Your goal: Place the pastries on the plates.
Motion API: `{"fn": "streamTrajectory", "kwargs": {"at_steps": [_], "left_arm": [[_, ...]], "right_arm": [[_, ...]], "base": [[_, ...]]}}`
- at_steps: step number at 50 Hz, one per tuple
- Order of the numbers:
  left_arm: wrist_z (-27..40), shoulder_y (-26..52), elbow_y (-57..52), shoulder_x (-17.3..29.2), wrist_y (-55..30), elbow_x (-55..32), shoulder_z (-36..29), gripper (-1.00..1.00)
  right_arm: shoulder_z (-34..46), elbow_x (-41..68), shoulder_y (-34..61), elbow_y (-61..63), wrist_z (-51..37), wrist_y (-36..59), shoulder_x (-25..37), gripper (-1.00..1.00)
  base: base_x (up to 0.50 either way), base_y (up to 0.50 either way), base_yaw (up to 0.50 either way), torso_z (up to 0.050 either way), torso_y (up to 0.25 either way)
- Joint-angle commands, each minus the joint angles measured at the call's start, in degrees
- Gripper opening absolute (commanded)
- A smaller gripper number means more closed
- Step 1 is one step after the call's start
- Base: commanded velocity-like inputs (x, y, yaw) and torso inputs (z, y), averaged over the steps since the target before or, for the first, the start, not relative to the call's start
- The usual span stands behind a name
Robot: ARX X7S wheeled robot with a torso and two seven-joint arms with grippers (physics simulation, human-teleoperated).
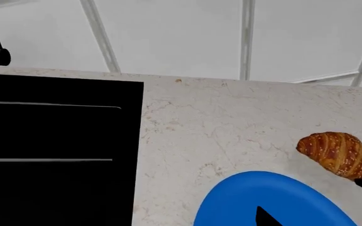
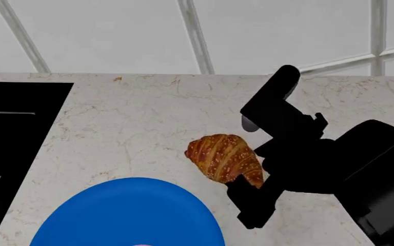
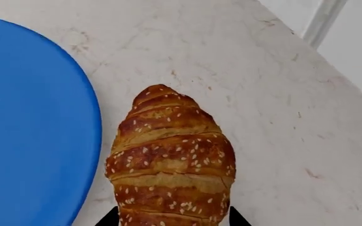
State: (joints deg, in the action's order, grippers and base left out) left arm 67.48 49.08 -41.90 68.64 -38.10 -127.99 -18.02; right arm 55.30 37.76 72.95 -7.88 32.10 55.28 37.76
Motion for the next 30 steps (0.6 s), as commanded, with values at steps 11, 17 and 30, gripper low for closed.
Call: {"fn": "streamTrajectory", "kwargs": {"at_steps": [11,17,30], "left_arm": [[-4.0,0.0,5.5,-4.4,-1.3,9.2,-1.1,1.00],[-6.9,-2.5,7.4,-5.7,-0.4,13.9,-0.9,1.00],[-11.8,-1.6,12.0,-8.6,-1.9,19.3,-2.3,1.00]], "right_arm": [[-21.6,11.2,2.0,21.9,-21.2,3.9,6.7,-1.00],[-34.0,23.7,-4.1,31.8,-43.5,14.2,5.4,-1.00],[-42.9,33.9,-8.2,44.5,-59.0,16.2,5.3,-1.00]], "base": [[0.00,0.00,0.00,0.000,0.000],[0.00,0.00,0.00,0.000,0.000],[-0.37,0.10,0.00,0.000,0.000]]}}
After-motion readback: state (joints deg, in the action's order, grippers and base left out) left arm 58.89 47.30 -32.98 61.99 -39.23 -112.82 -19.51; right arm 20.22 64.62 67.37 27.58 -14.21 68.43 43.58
